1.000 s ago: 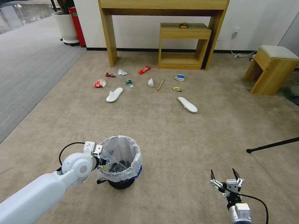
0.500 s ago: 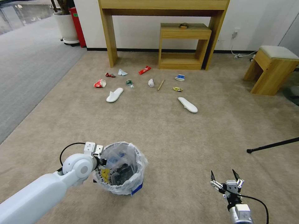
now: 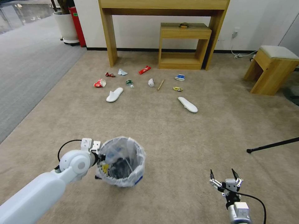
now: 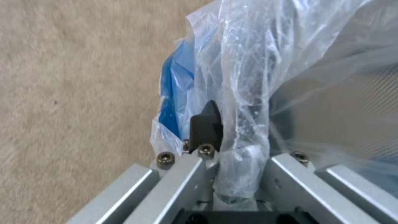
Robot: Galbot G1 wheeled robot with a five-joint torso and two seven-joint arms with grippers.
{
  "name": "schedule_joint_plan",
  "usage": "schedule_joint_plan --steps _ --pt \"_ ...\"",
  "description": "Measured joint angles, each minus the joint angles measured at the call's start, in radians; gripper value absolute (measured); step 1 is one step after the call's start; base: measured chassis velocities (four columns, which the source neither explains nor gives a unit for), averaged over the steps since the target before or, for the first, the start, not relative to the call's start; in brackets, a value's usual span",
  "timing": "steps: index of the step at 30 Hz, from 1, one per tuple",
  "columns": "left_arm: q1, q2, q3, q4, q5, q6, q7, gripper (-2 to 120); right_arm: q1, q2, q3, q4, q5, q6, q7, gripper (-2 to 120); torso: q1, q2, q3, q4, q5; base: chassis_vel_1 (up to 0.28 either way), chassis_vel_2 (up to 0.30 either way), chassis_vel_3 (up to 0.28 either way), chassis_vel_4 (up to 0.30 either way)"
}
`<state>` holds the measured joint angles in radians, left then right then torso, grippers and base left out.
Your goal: Pick up the trash bin and place the garbage on the floor into it.
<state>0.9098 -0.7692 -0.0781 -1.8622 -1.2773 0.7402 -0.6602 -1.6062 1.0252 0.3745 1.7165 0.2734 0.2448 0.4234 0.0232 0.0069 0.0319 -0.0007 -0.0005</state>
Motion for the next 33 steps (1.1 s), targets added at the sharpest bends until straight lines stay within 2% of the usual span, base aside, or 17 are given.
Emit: schedule_joint_plan --steps 14,20,29,33 --pt "0.025 0.023 -0.076 -0.063 -0.002 -0.003 -0.006 0 -0.019 -0.019 0.026 0.059 0.067 -0.038 0.044 100 0.0 0.0 0.0 -0.0003 0.0004 0.0 0.0 0.0 0.0" --pt "0.066 0.007 -0.133 -0.082 0.026 -0.003 0.004 0 -0.016 -0.009 0.044 0.055 0.019 -0.014 0.054 100 0.0 0.0 0.0 0.0003 0.0004 0.0 0.0 0.0 0.0" --pt "0.145 -0.021 -0.22 -0.113 0.062 -0.003 0.027 0 -0.017 0.004 0.068 0.046 -0.051 0.029 0.069 100 0.0 0.0 0.0 0.0001 0.0002 0.0 0.0 0.0 0.0" --pt "0.162 -0.023 -0.235 -0.121 0.071 -0.004 0.031 0 -0.017 0.021 0.074 0.043 -0.059 0.049 0.065 100 0.0 0.0 0.0 -0.0002 0.0002 0.0 0.0 0.0 0.0"
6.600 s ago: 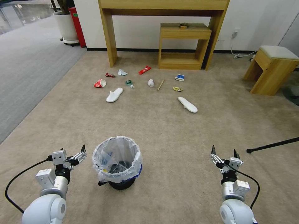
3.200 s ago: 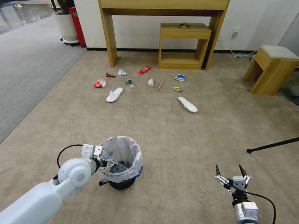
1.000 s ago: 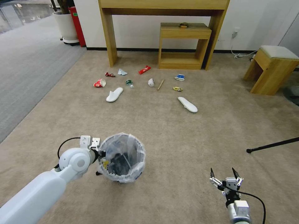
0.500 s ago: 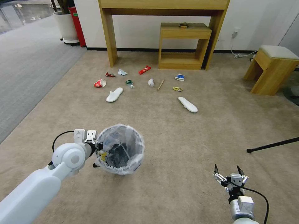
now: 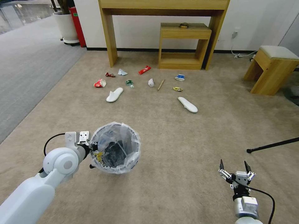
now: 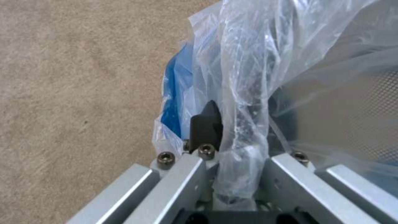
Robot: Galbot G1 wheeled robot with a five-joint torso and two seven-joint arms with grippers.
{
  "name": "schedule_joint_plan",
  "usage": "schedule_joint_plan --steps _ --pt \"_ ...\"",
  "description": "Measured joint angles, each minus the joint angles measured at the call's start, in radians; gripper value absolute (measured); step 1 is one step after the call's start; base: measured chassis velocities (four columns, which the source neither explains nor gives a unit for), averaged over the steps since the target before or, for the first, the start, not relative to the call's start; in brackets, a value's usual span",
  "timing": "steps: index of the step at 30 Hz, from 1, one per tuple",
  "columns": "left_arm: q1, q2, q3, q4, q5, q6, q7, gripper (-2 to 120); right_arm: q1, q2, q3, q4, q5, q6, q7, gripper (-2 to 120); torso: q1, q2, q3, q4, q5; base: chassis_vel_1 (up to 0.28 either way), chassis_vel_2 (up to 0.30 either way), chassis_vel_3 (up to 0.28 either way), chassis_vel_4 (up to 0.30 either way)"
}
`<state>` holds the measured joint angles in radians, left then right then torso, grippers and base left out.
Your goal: Pick up the trash bin and place the garbage on the floor into it.
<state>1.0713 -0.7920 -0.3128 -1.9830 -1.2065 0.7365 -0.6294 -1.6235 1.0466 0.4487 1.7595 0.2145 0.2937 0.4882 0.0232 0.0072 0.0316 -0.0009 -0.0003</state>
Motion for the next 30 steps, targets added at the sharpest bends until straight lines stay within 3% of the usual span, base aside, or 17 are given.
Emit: schedule_joint_plan --steps 16,30 --pt "0.03 -0.004 -0.021 -0.008 0.047 -0.005 0.029 0 0.004 0.032 0.005 -0.005 -0.004 0.016 -0.005 100 0.0 0.0 0.0 0.0 0.0001 0.014 0.017 -0.02 -0.021" --pt "0.03 0.0 -0.019 0.001 0.07 -0.015 0.047 0 0.002 0.049 0.004 -0.007 -0.009 0.022 -0.009 100 0.0 0.0 0.0 0.0003 0.0004 0.213 0.207 -0.211 -0.209"
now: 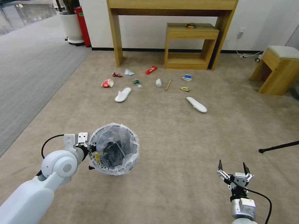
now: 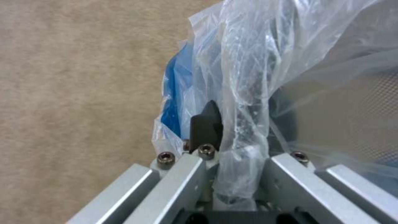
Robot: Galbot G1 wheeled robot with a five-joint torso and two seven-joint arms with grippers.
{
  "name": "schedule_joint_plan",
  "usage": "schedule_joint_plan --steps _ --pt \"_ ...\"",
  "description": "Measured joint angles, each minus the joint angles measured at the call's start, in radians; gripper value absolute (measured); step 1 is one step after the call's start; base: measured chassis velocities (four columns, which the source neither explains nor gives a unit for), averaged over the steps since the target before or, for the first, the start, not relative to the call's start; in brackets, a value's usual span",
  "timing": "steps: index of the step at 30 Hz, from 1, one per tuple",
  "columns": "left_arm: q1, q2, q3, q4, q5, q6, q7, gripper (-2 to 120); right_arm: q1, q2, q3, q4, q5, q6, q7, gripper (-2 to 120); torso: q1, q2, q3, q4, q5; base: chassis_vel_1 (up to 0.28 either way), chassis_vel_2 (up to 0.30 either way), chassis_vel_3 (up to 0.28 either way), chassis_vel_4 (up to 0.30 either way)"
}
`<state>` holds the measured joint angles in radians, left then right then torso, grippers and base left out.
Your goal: Pick up the trash bin and place the garbage on the floor into it.
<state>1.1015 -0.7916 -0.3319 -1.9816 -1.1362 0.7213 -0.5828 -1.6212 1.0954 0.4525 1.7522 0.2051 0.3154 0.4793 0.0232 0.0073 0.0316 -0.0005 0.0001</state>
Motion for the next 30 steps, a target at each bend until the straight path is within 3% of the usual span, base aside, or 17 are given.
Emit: schedule_joint_plan --steps 30 --pt "0.015 -0.002 -0.01 0.006 0.021 -0.011 0.004 0 0.007 -0.002 -0.004 -0.005 -0.004 0.006 0.0 100 0.0 0.0 0.0 -0.0001 -0.001 0.165 0.165 -0.165 -0.168"
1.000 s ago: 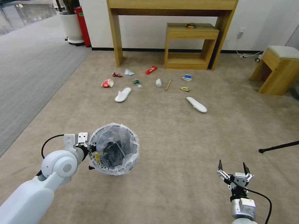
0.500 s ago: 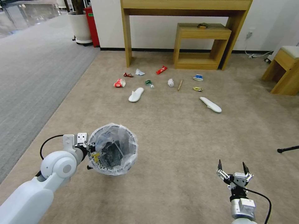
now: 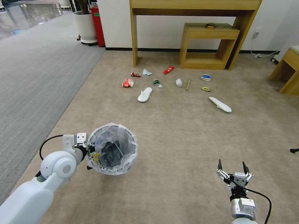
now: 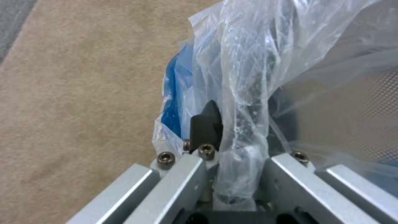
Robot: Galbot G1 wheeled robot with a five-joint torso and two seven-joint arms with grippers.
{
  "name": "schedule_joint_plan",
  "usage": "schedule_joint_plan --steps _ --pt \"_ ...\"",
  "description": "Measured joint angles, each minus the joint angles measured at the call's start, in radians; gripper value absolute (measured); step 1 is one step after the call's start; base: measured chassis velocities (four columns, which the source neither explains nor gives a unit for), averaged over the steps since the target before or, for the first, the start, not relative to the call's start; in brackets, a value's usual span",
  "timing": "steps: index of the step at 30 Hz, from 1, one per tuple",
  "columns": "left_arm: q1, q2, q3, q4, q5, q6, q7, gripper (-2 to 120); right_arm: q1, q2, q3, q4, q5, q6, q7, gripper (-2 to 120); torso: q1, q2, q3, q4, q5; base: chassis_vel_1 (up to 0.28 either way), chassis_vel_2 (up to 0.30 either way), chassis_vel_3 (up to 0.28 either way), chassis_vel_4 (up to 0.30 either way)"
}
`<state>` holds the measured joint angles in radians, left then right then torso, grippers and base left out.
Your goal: Pick up the trash bin and place the garbage on the floor into it.
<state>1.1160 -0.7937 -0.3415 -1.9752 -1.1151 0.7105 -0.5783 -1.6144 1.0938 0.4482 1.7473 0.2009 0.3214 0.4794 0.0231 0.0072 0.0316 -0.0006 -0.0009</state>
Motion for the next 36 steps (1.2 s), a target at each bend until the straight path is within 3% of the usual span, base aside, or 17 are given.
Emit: schedule_joint_plan --steps 14,36 --pt "0.005 0.003 -0.003 0.006 0.012 -0.007 0.007 0 0.0 0.021 0.0 -0.007 -0.011 0.02 -0.001 100 0.0 0.0 0.0 0.0001 0.0005 0.137 0.135 -0.133 -0.131" --pt "0.032 -0.002 -0.01 0.001 0.039 -0.016 0.025 0 -0.014 0.048 0.012 -0.011 -0.043 0.047 0.002 100 0.0 0.0 0.0 -0.0001 0.0006 0.003 0.005 -0.002 -0.003"
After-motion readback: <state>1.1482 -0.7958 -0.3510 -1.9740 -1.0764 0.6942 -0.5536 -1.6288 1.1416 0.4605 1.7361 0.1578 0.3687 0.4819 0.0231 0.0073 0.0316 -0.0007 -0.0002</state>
